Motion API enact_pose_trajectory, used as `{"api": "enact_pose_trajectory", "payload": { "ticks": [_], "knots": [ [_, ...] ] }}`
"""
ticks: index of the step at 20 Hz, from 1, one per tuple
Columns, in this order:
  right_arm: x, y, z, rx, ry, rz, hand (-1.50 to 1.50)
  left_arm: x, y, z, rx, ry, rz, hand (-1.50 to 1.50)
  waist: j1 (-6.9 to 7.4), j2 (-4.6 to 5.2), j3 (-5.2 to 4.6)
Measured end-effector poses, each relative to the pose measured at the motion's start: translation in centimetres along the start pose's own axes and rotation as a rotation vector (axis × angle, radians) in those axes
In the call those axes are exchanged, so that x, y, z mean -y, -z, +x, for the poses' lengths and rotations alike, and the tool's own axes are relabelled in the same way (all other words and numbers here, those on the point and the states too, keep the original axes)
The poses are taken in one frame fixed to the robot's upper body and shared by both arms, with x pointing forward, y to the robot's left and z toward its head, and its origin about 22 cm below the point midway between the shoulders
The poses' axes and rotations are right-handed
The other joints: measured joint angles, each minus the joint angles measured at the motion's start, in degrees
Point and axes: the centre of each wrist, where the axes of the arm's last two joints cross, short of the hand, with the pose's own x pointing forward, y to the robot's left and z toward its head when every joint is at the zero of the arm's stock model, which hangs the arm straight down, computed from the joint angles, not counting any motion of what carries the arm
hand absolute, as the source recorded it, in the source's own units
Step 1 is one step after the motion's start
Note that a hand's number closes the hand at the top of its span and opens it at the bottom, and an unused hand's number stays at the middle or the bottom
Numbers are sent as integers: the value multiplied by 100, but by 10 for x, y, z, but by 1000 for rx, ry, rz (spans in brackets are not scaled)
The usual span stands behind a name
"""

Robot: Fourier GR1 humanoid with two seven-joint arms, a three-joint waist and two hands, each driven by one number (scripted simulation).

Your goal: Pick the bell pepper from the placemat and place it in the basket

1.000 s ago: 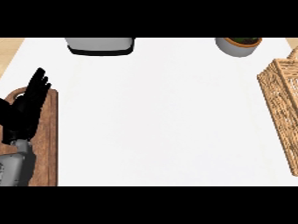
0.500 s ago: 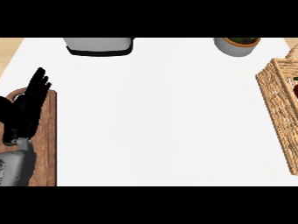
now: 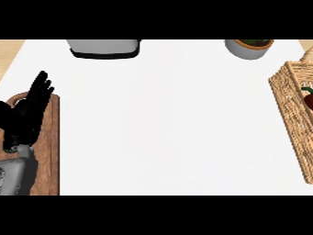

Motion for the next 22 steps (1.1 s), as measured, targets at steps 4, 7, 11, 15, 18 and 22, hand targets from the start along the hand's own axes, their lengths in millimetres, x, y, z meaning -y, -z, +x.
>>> {"api": "enact_pose_trajectory", "payload": {
  "ticks": [4,7,11,15,18,22],
  "knots": [
    [-9,5,-7,-2,-4,3,150,2,1,3,6,0,5,0,-1,1,1],
    [-15,5,-8,-2,-16,2,150,5,1,8,6,1,7,0,-14,-3,0],
    [-20,8,-15,-12,-52,13,150,5,-2,3,7,-1,2,0,0,0,1],
    [-27,10,-16,-17,-82,23,150,2,-5,2,8,3,5,0,-2,-11,-12],
    [-33,12,-20,-17,-94,32,150,0,-3,-1,9,3,6,0,6,-11,-18],
    [-32,13,-25,-23,-109,64,150,2,-1,0,7,5,8,0,5,-10,-16]
  ]
}}
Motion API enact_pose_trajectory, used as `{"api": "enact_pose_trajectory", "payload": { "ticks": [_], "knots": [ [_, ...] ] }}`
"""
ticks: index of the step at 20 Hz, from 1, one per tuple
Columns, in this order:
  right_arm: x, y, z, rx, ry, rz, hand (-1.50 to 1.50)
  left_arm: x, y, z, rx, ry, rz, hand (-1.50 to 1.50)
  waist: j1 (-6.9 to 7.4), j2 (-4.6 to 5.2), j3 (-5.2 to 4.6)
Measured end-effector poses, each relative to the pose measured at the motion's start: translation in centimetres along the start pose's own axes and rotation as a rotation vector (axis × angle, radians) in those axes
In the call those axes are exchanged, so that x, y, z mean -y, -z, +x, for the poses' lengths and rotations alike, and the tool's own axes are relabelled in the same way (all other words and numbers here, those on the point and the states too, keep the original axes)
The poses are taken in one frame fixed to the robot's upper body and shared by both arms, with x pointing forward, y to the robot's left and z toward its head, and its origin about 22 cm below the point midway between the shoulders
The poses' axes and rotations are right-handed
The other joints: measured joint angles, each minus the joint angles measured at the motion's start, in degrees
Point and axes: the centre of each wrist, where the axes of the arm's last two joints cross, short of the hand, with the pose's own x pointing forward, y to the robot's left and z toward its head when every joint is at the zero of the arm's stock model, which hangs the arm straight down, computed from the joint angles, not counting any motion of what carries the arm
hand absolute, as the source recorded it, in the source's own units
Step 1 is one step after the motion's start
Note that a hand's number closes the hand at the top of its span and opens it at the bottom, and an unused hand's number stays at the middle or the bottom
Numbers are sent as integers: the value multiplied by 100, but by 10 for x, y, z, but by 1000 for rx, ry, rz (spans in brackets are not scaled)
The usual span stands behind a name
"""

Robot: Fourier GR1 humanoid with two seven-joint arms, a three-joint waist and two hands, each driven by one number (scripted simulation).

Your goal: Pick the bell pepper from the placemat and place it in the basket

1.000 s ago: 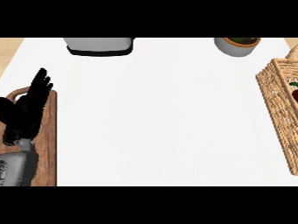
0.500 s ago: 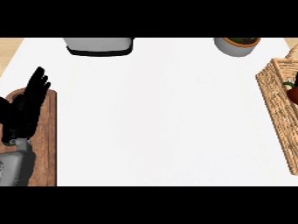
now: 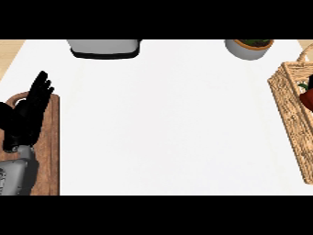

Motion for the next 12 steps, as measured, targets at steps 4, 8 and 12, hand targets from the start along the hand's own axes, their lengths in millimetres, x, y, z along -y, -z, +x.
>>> {"api": "enact_pose_trajectory", "payload": {
  "ticks": [4,8,12],
  "knots": [
    [-8,-1,-3,-7,7,36,150,2,1,0,-1,-5,-1,0,15,3,-3],
    [-10,3,-3,-12,17,62,150,3,2,5,-3,-1,-4,0,15,4,0],
    [-19,3,-2,-32,36,111,150,1,1,4,2,-4,-15,0,26,12,7]
  ]
}}
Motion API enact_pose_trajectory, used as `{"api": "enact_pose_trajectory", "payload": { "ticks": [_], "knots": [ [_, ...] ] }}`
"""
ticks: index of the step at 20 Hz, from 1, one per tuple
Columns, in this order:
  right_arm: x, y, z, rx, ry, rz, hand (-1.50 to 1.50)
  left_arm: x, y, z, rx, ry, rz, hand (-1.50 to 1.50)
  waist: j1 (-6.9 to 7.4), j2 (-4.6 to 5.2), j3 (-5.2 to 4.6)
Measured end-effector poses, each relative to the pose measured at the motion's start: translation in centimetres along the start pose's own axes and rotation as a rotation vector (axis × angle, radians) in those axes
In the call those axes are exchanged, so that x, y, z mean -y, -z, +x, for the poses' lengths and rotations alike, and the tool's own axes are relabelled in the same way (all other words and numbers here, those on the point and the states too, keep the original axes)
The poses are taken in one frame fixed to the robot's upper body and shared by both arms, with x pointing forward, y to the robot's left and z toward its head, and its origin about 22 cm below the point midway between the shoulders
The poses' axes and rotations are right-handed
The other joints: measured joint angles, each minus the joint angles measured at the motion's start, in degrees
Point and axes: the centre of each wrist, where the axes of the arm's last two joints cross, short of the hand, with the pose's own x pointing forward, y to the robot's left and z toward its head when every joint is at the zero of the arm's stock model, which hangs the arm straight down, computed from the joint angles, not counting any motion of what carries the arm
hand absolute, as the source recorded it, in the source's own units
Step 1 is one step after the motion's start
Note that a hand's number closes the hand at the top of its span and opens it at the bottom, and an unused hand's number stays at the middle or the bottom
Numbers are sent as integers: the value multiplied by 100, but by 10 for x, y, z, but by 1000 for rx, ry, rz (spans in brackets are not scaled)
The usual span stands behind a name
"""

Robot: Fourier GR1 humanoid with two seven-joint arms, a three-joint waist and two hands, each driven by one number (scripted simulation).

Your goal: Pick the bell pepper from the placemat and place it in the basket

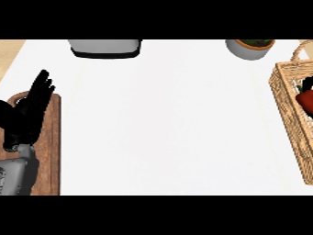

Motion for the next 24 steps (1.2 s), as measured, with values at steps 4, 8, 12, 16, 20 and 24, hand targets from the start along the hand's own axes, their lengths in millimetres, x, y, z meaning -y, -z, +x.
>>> {"api": "enact_pose_trajectory", "payload": {
  "ticks": [4,8,12,16,20,24],
  "knots": [
    [-3,-3,-4,-56,-2,58,150,4,-1,1,1,2,6,0,8,8,7],
    [-7,-8,-9,-115,11,81,-150,1,-1,4,-1,-1,4,0,4,9,9],
    [-8,-6,-7,-118,109,20,-150,2,-2,1,-1,0,10,0,-18,5,12],
    [2,-6,-12,-104,258,-67,-150,-6,-2,-1,-5,-3,13,0,-65,-13,10],
    [12,-8,-19,-118,431,-152,-150,-5,-3,-4,-11,1,19,0,-88,-19,8],
    [31,-19,-36,-180,606,-225,-150,-4,-5,-2,-7,0,22,0,-89,-22,8]
  ]
}}
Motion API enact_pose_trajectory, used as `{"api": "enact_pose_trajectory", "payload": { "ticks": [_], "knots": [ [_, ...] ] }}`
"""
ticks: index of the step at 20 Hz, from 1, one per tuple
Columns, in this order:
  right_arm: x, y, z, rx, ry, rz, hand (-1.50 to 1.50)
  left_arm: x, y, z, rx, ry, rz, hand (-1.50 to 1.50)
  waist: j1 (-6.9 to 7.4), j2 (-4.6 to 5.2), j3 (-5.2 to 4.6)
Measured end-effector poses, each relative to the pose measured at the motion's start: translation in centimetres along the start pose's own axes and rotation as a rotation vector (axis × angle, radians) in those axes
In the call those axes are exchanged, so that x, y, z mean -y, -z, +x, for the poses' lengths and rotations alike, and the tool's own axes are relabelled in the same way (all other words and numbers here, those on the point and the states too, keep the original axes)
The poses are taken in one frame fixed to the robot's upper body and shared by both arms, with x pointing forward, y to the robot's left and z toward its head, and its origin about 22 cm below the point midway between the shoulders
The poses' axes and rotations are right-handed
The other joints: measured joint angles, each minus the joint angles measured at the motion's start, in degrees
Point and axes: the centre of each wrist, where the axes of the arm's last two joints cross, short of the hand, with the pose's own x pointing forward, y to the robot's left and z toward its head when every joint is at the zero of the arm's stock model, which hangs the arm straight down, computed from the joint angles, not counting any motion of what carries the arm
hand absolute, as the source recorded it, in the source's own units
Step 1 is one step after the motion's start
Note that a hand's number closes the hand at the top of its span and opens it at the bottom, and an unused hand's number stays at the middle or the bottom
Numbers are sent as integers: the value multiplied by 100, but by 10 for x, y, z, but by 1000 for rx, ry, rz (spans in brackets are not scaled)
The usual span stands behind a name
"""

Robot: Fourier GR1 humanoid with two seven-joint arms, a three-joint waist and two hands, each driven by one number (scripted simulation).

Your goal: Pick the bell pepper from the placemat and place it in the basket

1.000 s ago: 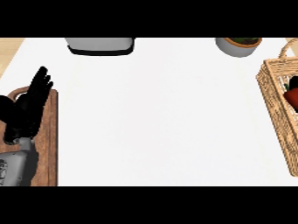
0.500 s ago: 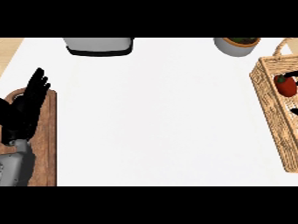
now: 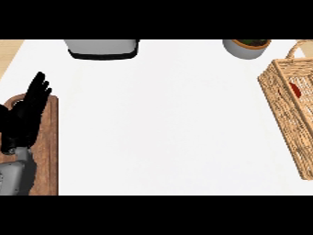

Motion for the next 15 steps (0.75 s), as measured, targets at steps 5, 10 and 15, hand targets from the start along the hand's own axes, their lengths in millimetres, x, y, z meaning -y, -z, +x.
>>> {"api": "enact_pose_trajectory", "payload": {
  "ticks": [5,10,15],
  "knots": [
    [41,-25,-18,-88,166,-63,-150,2,-1,-3,2,0,0,0,15,19,3],
    [82,-64,-39,-145,290,-93,-150,2,2,3,16,0,-7,0,79,55,16],
    [107,-102,-55,-178,318,-109,-150,6,3,-2,15,-7,-16,0,118,86,30]
  ]
}}
